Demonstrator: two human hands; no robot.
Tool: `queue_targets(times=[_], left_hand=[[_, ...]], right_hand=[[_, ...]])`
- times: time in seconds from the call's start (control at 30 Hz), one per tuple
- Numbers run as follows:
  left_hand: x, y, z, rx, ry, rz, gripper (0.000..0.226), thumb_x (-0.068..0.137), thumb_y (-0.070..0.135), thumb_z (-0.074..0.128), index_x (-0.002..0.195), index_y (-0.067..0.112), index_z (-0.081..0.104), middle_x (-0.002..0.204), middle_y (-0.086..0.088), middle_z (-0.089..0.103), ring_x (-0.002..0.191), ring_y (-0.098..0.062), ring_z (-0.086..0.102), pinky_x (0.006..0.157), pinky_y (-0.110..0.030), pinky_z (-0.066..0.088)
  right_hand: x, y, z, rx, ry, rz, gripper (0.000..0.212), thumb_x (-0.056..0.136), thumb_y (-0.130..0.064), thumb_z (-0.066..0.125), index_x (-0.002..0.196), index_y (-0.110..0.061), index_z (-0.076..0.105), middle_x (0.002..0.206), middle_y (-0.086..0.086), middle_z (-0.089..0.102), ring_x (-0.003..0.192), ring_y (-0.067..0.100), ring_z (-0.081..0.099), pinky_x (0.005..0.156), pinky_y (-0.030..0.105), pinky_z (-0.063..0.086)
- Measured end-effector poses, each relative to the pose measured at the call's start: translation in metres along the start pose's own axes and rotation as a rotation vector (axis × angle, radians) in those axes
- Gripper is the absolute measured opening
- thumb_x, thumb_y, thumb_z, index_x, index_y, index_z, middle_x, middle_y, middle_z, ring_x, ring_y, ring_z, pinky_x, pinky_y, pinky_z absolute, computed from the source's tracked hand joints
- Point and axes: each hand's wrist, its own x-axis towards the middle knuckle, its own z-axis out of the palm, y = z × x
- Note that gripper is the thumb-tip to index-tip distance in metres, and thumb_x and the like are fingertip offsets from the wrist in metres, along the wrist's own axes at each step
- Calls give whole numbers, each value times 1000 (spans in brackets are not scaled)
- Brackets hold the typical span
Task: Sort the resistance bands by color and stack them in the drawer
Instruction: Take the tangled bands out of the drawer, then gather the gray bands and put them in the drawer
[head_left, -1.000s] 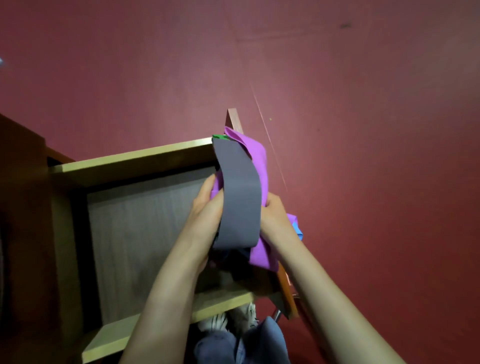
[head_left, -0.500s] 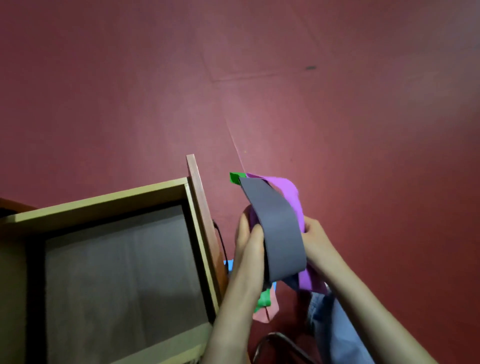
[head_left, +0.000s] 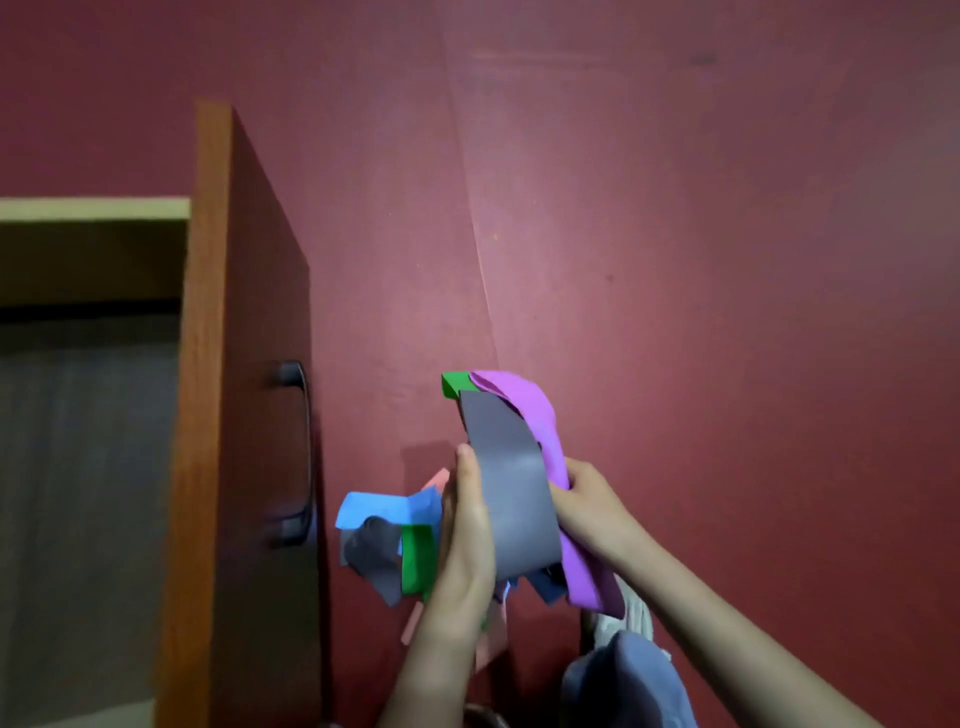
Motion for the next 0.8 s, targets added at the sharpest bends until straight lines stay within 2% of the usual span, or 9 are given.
queue_targets(times=[0.03, 0.07, 0.17, 0.27, 0.33, 0.43, 0.53, 0.67, 0.8], left_hand=[[7, -6, 2, 39, 33, 21, 100, 38, 89, 40, 103, 17, 64, 94, -8, 66, 82, -28, 62, 69, -35, 49], [15, -13, 2, 88, 69, 40, 103, 38, 89, 39, 107, 17, 63, 101, -9, 66, 88, -29, 63, 74, -38, 51], [33, -38, -13, 130, 106, 99, 116, 32, 93, 44, 124, 22, 55, 133, -6, 55, 123, -28, 51, 107, -49, 37], [47, -51, -32, 219, 85, 208, 75, 66, 68, 51, 123, 19, 53, 131, -4, 56, 116, -22, 54, 105, -41, 39], [57, -60, -46, 303, 97, 265, 44, 77, 42, 58, 118, 30, 49, 127, -4, 56, 109, -20, 56, 99, -37, 42], [73, -73, -70, 728, 224, 279, 72, 73, 45, 53, 140, 33, 27, 150, -6, 30, 137, -24, 30, 114, -45, 22], [84, -84, -87, 1083, 399, 269, 64, 87, 32, 51, 143, 25, 22, 155, -9, 16, 143, -26, 10, 116, -46, 9], [91, -97, -101, 971, 456, 368, 57, 85, 16, 56, 137, 9, 34, 146, -17, 33, 138, -31, 23, 111, -39, 19], [111, -98, -116, 774, 435, 465, 38, 85, 3, 54, 122, 0, 48, 130, -21, 50, 122, -34, 43, 104, -38, 30]], right_hand=[[5, 14, 3, 22, -16, 1, 54, 51, -56, 50, 70, -7, 62, 72, -6, 57, 71, 2, 42, 62, 28, 41], [10, 24, 7, 32, -31, 11, 54, 51, -55, 50, 71, -6, 63, 74, -6, 59, 73, 3, 43, 63, 28, 42], [22, 59, 24, 40, -55, 31, 46, 56, -52, 55, 72, -10, 64, 78, -4, 62, 77, 4, 46, 67, 30, 45], [34, 84, 37, 6, -91, 47, 34, 68, -45, 57, 81, -15, 65, 90, 1, 68, 84, 7, 53, 83, 37, 51], [40, 98, 41, -20, -139, 91, 38, 70, -47, 60, 95, -18, 63, 106, 4, 69, 94, 13, 61, 91, 42, 51], [43, 112, 33, -173, -233, 190, 55, 80, -37, 63, 127, -21, 40, 127, 2, 52, 108, 21, 54, 79, 39, 52], [48, 126, 23, -561, -85, 178, 77, 82, -35, 61, 142, -13, 19, 147, 11, 31, 131, 27, 39, 102, 37, 38], [56, 140, 18, -425, 233, -3, 44, 84, -15, 56, 126, -5, 46, 133, 15, 48, 118, 29, 50, 98, 35, 38], [71, 141, 15, -271, 322, -68, 23, 83, -6, 53, 105, -5, 59, 105, 11, 62, 87, 20, 53, 79, 27, 39]])
